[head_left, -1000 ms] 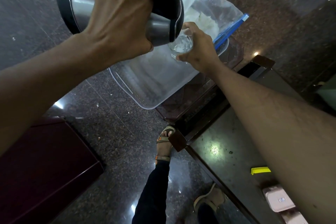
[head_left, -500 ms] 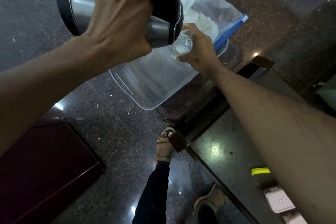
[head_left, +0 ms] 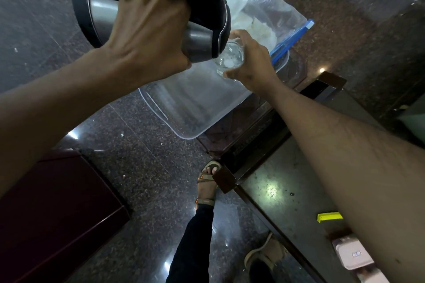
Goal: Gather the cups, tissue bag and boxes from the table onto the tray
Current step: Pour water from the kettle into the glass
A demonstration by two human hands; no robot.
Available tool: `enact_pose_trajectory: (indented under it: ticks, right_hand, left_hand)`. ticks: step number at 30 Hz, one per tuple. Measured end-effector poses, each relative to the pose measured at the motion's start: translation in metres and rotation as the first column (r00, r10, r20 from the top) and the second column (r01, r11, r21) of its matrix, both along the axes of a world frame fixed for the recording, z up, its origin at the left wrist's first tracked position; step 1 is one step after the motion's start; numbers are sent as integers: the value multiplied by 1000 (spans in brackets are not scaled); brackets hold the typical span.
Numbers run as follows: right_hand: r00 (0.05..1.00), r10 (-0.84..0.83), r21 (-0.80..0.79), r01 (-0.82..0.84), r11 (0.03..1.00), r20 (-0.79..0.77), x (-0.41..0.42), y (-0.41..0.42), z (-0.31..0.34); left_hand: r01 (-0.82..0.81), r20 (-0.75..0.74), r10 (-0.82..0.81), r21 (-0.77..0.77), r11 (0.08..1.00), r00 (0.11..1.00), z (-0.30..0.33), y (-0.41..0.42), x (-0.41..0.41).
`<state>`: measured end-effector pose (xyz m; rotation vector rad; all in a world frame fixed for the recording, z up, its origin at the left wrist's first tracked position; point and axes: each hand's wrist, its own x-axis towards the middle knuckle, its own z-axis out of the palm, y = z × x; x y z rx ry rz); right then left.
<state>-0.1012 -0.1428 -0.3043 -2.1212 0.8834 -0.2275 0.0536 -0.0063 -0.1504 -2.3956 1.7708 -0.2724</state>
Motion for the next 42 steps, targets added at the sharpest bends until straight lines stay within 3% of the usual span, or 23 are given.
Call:
enact_pose_trajectory:
  ticks: [9,13,17,20,23,29,35,42]
  right_hand:
    - [1000,-4,-20,4,1000,10,0,2,4]
    - [1000,-5,-23,6,1000,8,1,1,3]
    - [999,-40,-4,40,999,18,0,1,2]
    - [997,-72,17,72,997,26,0,0,1]
    - [995,-99,16,98,995,25,-1,1,2]
    - [992,-123,22,122,992,37,-3,2,2]
    - [991,-125,3,125,992,41,-4,3,2]
    - [992,-124,2,124,992,34,-5,4,4]
  left_hand:
    - [-89,-120,79,-79,993,990,-1,13,7]
    - [-140,-263,108,-107,984,959,-3,23,11]
    - [-293,-537,119,-251,922,835,0,33,8]
    - [-485,-703,127,-337,807,700,-9,42,3]
    - [-664,-821,152,-321,675,550,-25,47,-5]
    - [-809,-889,129,-329,487,439,-65,48,-30]
    - [-860,-923,78,-318,399,377,-95,37,-32]
    - [-853,-924,153,-247,461,350,-119,50,-41]
